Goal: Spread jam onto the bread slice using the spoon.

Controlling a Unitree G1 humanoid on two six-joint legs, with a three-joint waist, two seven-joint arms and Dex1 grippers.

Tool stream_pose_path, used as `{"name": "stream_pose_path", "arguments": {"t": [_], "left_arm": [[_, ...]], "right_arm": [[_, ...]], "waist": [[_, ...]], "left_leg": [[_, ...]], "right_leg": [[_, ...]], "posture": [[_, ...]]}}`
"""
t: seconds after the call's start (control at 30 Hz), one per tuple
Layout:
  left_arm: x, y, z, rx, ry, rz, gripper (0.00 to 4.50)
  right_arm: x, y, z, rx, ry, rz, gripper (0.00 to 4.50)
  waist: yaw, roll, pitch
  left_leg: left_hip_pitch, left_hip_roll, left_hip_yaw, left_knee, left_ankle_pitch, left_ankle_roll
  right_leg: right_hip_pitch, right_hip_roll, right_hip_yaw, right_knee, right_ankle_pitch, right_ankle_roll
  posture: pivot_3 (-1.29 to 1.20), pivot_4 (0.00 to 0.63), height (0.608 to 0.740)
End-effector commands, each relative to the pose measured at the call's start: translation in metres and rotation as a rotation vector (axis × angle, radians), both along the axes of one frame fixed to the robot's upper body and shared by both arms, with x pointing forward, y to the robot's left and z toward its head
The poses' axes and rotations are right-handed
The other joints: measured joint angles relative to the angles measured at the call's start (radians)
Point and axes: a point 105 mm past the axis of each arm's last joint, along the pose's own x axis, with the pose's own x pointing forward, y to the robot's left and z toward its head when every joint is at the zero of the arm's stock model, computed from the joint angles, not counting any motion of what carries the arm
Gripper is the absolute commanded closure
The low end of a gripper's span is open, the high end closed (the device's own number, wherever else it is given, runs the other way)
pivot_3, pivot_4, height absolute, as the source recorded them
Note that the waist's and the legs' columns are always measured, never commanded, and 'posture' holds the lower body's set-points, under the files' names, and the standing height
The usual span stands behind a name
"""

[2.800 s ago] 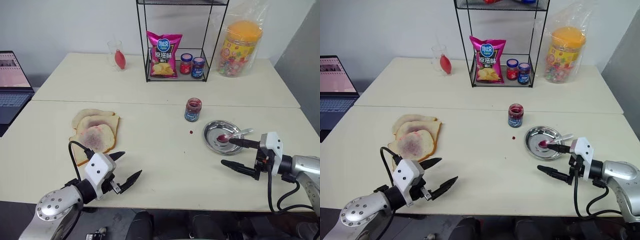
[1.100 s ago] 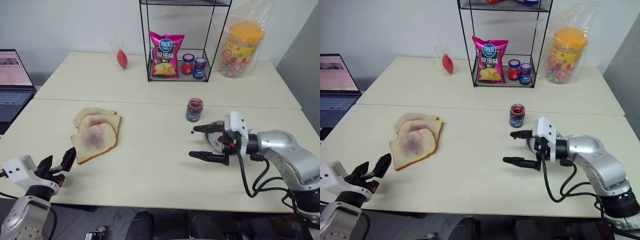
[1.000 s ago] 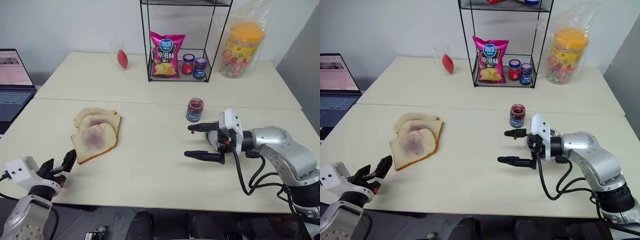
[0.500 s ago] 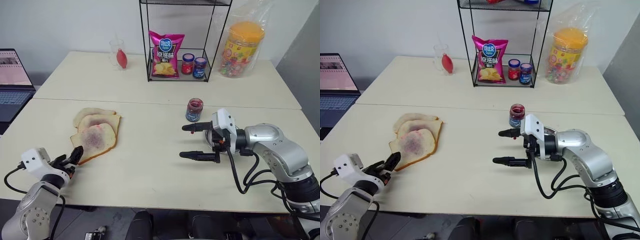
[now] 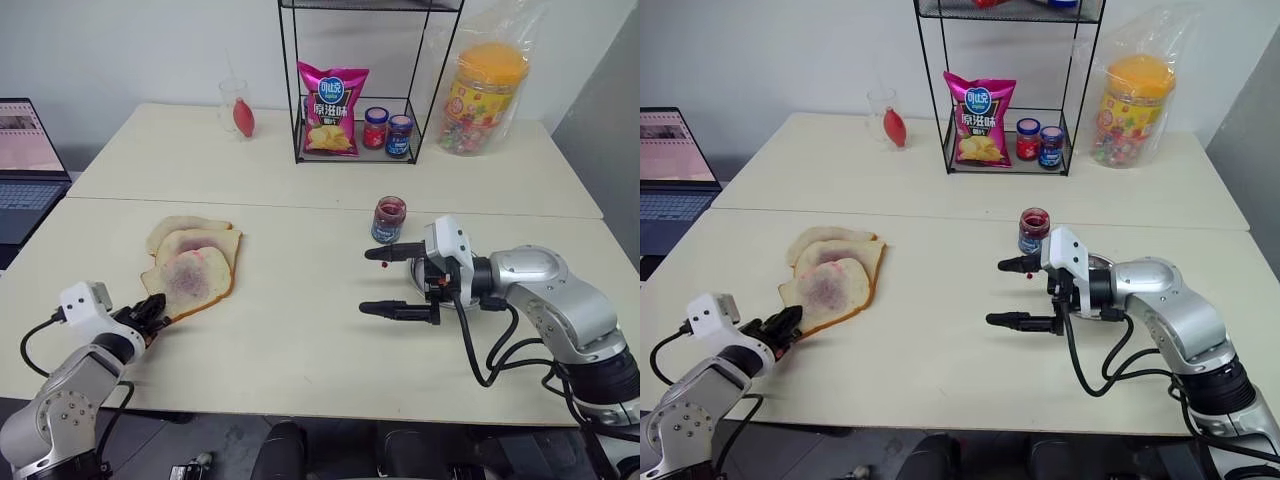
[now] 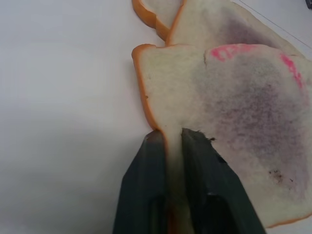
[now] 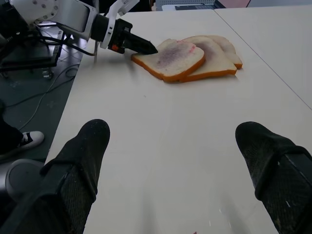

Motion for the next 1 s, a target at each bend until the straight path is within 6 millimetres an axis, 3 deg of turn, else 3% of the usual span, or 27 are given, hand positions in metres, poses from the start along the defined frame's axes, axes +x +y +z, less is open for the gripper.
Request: {"name": "stream_pose_path", "arguments": {"t": [0.03,0.23,0.5,0.67,0.73,0.83,1.0], "left_arm": [[-0.004,-0.003,-0.011,-0.016,0.041,-0.015,4.47],[-0.009,-0.015,0.014,-0.089,-0.138,-0.082,4.47],[-0.026,-0.051,0.069,-0.191,-0.384,-0.34,4.47],[-0.019,-0.095,0.084,-0.227,-0.403,-0.529,4.47],[-0.017,-0.119,0.082,-0.232,-0.381,-0.637,4.47],[-0.015,-0.14,0.085,-0.251,-0.383,-0.728,4.47],[-0.002,-0.155,0.096,-0.269,-0.418,-0.792,4.47]], "right_arm": [[-0.001,-0.001,0.015,0.018,-0.061,0.007,0.0],[0.0,-0.002,0.015,0.015,-0.063,0.006,0.0],[-0.001,-0.011,0.011,-0.011,-0.053,-0.001,0.0],[0.0,-0.026,0.006,-0.059,-0.042,-0.031,0.0],[-0.001,-0.034,0.004,-0.082,-0.034,-0.048,0.0],[-0.003,-0.041,0.003,-0.101,-0.033,-0.063,0.0],[-0.005,-0.05,0.003,-0.106,-0.033,-0.107,0.0]], "waist": [[0.0,0.0,0.0],[-0.001,0.0,0.0],[0.002,-0.001,0.001],[0.002,0.0,0.001],[0.002,-0.001,0.001],[0.001,-0.001,0.001],[-0.002,0.0,0.002]], "left_leg": [[0.0,0.0,0.0,0.0,0.0,0.0],[0.0,0.0,0.001,0.0,0.0,0.0],[-0.004,0.0,0.0,0.0,-0.001,-0.001],[-0.003,0.0,0.001,0.0,0.0,-0.001],[-0.004,-0.001,0.001,0.0,0.0,-0.001],[-0.004,-0.002,0.002,0.0,-0.001,-0.001],[-0.003,-0.001,0.002,-0.001,-0.001,-0.001]], "right_leg": [[0.0,0.0,0.0,0.0,0.0,0.0],[0.0,-0.002,0.0,-0.001,0.0,0.0],[-0.002,-0.004,0.0,-0.002,0.0,0.0],[-0.002,-0.004,0.0,-0.002,0.0,0.001],[-0.001,-0.004,0.0,-0.003,0.0,0.001],[-0.001,-0.004,0.0,-0.004,0.0,0.002],[-0.002,-0.001,0.0,-0.004,0.0,0.002]], "posture": [[0.0,0.15,0.74],[0.0,0.15,0.74],[0.0,0.15,0.74],[0.0,0.15,0.74],[0.0,0.15,0.74],[0.0,0.15,0.74],[0.0,0.15,0.74]]}}
